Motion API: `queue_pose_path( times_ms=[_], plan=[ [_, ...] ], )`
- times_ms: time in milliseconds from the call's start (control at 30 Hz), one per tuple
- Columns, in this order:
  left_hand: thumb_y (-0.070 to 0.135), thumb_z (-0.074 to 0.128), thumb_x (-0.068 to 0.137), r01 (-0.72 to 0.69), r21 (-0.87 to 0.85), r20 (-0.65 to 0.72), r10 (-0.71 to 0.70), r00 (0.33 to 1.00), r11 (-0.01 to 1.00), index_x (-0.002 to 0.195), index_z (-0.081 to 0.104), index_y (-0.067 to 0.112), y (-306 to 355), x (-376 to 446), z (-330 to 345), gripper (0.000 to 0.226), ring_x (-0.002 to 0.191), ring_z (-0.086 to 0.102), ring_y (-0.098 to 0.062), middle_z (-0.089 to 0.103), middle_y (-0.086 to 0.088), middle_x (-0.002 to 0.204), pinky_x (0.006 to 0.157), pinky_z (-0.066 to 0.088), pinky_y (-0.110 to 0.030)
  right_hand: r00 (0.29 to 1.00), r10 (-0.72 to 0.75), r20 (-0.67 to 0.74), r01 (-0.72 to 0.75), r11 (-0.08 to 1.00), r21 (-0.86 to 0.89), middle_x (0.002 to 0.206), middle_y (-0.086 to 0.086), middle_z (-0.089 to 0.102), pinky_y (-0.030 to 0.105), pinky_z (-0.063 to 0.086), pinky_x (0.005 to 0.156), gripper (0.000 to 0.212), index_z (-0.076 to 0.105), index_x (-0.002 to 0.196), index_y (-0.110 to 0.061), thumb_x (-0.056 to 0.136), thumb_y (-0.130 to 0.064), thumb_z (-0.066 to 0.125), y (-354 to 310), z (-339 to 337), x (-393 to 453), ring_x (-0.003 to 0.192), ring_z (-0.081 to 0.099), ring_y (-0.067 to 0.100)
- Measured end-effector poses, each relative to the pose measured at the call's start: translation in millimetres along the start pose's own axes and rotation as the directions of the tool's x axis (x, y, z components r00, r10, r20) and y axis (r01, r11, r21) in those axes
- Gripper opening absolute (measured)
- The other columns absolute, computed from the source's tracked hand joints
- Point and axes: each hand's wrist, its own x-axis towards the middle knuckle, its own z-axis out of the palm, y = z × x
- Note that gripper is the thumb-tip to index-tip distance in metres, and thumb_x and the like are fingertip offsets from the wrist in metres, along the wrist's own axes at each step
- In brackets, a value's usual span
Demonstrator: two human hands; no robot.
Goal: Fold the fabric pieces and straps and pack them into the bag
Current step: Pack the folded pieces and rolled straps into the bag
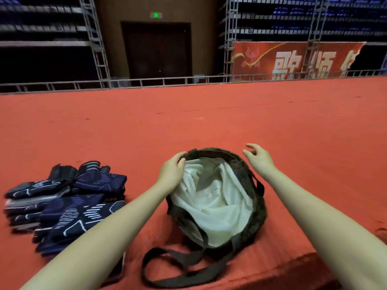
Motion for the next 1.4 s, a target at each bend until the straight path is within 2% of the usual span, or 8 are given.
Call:
queue_pose_path(
  times_ms=[167,400,533,800,1000,1133,1267,1400],
  plan=[
    [0.018,0.036,0.099,0.088,0.201,0.097,-0.109,0.989,0.976,0.143,0.039,0.023,-41,-28,7,0.044,0.127,0.047,-0.026,0.05,-0.004,0.141,0.099,0.038,-0.032,0.996,0.089,0.027,-0.078,0.955,-0.285,0.121,0.019,0.058,0.042,0.04,0.1,0.049,0.05,0.134,-0.018,0.09,-0.039,0.054,29,21,-62,0.118,0.048,0.038],
    [0.015,0.038,0.098,0.104,0.138,0.062,-0.114,0.992,0.985,0.139,0.046,0.022,-41,-51,5,0.042,0.124,0.05,-0.023,0.053,-0.001,0.138,0.092,0.039,-0.029,0.985,0.115,0.127,-0.101,0.988,-0.116,0.137,0.009,0.047,0.04,0.043,0.095,0.071,0.03,0.146,-0.028,0.086,-0.064,0.044,34,39,-144,0.124,0.048,0.029],
    [0.013,0.04,0.097,0.075,0.099,-0.035,-0.072,0.997,0.992,0.131,0.055,0.02,-29,-55,-9,0.038,0.118,0.055,-0.021,0.06,-0.001,0.13,0.088,0.04,-0.027,0.984,0.076,0.163,-0.037,0.972,-0.23,0.136,0.013,0.047,0.035,0.043,0.088,0.064,0.033,0.146,-0.025,0.089,-0.04,0.056,23,42,-142,0.118,0.052,0.028],
    [0.012,0.041,0.096,0.103,0.034,-0.088,-0.1,0.991,0.994,0.127,0.058,0.016,-4,-55,-54,0.035,0.124,0.049,-0.019,0.058,0.0,0.132,0.094,0.034,-0.022,0.992,-0.123,-0.013,0.124,0.982,0.146,0.113,0.003,0.068,0.023,0.04,0.094,0.028,0.069,0.11,-0.012,0.086,-0.004,0.06,6,-12,-89,0.108,0.059,0.015],
    [0.024,0.042,0.095,0.183,0.304,0.198,-0.25,0.948,0.935,0.139,0.041,0.02,-12,-70,-35,0.045,0.125,0.048,-0.027,0.051,-0.008,0.138,0.096,0.039,-0.032,0.991,0.041,0.13,-0.034,0.998,-0.061,0.11,0.006,0.069,0.035,0.044,0.096,0.02,0.071,0.103,-0.018,0.09,-0.023,0.057,20,-18,-65,0.109,0.06,0.022],
    [0.03,0.041,0.092,0.156,0.636,0.25,-0.393,0.885,0.756,0.142,0.031,0.025,-10,-87,-19,0.052,0.125,0.039,-0.033,0.039,-0.013,0.134,0.1,0.037,-0.044,0.986,-0.169,0.002,0.165,0.959,-0.229,0.107,0.007,0.064,0.037,0.039,0.094,0.027,0.067,0.113,-0.018,0.089,-0.026,0.058,12,8,-84,0.111,0.05,0.03],
    [0.033,0.042,0.092,-0.117,0.874,0.174,-0.079,0.982,0.472,0.129,0.042,0.023,8,-95,-14,0.039,0.118,0.039,-0.027,0.043,-0.006,0.127,0.091,0.033,-0.041,0.884,-0.4,0.241,0.447,0.873,-0.194,0.113,-0.003,0.06,0.035,0.039,0.096,0.031,0.061,0.122,-0.022,0.092,-0.028,0.055,2,34,-98,0.111,0.047,0.017],
    [0.029,0.044,0.091,-0.439,0.577,0.367,0.262,0.893,0.689,0.127,0.05,0.022,13,-87,4,0.037,0.114,0.046,-0.025,0.051,-0.002,0.123,0.091,0.039,-0.037,0.806,-0.383,0.452,0.537,0.794,-0.284,0.111,-0.005,0.057,0.035,0.039,0.095,0.036,0.055,0.129,-0.026,0.093,-0.031,0.051,16,50,-90,0.112,0.048,0.016]
  ],
)
